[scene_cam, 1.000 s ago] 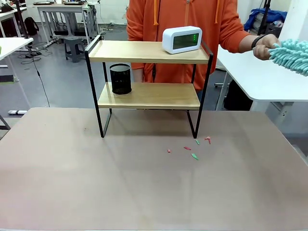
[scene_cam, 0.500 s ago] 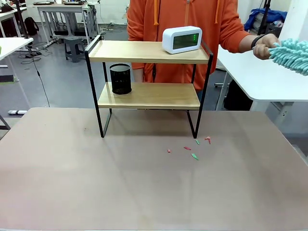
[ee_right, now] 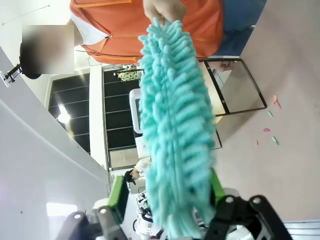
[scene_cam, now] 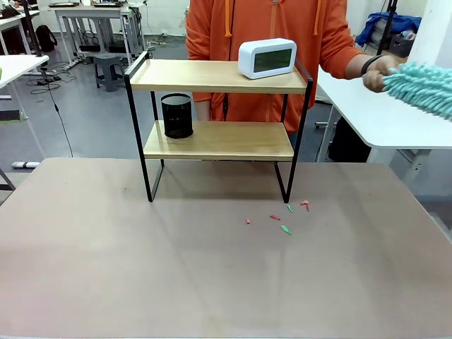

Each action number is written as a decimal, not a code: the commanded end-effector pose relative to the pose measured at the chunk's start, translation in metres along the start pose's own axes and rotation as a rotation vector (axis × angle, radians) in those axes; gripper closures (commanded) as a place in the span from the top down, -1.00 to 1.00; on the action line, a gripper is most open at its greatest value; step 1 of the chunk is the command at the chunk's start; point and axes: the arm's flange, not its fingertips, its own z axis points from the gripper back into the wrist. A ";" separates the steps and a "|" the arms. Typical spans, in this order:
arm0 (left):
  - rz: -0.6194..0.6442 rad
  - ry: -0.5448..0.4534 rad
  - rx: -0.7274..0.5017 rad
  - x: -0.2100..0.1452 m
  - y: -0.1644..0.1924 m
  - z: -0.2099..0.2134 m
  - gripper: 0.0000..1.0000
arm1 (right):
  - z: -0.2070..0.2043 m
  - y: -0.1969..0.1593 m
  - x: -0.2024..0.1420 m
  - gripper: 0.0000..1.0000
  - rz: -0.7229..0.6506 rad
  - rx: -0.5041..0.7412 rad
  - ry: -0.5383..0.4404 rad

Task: Clean the shelf.
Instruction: Hand the Duster back to the human.

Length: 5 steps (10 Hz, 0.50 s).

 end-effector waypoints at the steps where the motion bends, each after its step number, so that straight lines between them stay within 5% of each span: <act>1: 0.000 0.000 0.000 0.000 0.000 0.000 1.00 | 0.003 0.003 -0.009 1.00 0.009 0.001 0.024; 3: 0.081 0.068 -0.058 -0.011 -0.013 0.003 1.00 | -0.015 0.012 -0.030 1.00 0.025 0.049 0.126; 5: 0.144 0.149 -0.094 -0.036 0.001 -0.040 1.00 | -0.058 0.016 -0.069 1.00 0.008 0.089 0.316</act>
